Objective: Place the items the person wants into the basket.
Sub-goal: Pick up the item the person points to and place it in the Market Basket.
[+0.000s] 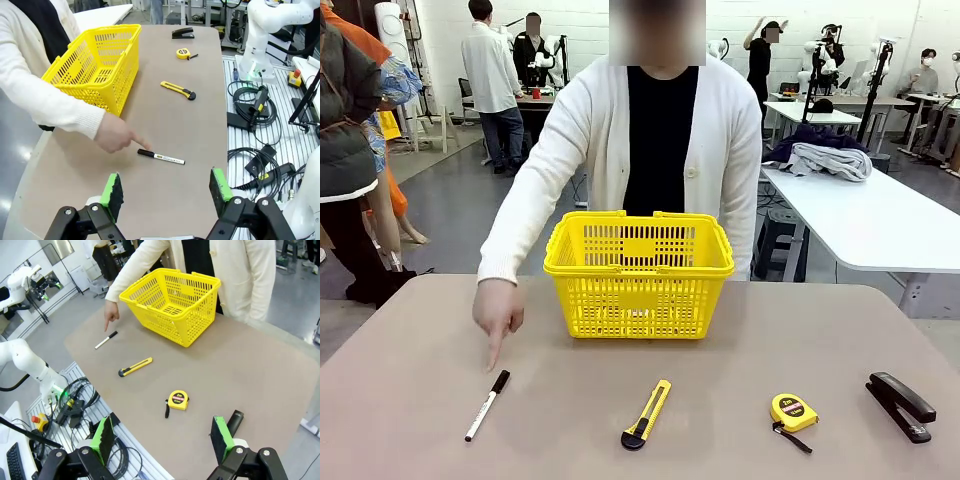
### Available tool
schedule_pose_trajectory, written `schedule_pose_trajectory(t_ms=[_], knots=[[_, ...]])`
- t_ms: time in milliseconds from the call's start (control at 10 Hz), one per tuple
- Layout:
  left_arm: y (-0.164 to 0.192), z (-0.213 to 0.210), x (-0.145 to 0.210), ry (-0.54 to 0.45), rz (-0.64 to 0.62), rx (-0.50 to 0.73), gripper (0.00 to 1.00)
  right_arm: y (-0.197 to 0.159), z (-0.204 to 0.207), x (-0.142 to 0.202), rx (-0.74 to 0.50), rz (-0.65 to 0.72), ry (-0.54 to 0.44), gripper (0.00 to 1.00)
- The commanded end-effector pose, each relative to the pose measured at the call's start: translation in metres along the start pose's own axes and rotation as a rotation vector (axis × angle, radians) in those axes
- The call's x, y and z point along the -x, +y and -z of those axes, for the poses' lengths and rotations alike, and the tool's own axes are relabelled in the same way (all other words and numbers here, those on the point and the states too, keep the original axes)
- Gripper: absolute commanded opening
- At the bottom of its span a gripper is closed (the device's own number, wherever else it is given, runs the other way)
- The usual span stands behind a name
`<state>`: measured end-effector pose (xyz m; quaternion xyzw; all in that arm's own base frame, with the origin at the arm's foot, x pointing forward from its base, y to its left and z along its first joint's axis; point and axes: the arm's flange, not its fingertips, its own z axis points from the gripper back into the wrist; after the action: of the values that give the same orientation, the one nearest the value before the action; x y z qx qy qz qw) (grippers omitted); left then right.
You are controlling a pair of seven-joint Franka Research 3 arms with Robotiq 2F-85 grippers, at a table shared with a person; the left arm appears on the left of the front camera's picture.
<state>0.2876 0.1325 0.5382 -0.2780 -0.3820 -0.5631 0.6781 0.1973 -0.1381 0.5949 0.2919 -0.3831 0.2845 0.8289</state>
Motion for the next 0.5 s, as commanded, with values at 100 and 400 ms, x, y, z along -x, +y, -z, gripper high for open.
schedule_pose_trajectory(t_ms=[100,400], knots=[[0.002,-0.0013,-0.0003,-0.02,0.026,-0.003,0.9,-0.001,0.0022,0.0,-0.015,-0.006,-0.005,1.0],[0.0002,0.0002,-0.0003,0.002,0.0,0.0,0.9,-0.001,0.0022,0.0,-0.015,-0.006,-0.005,1.0]])
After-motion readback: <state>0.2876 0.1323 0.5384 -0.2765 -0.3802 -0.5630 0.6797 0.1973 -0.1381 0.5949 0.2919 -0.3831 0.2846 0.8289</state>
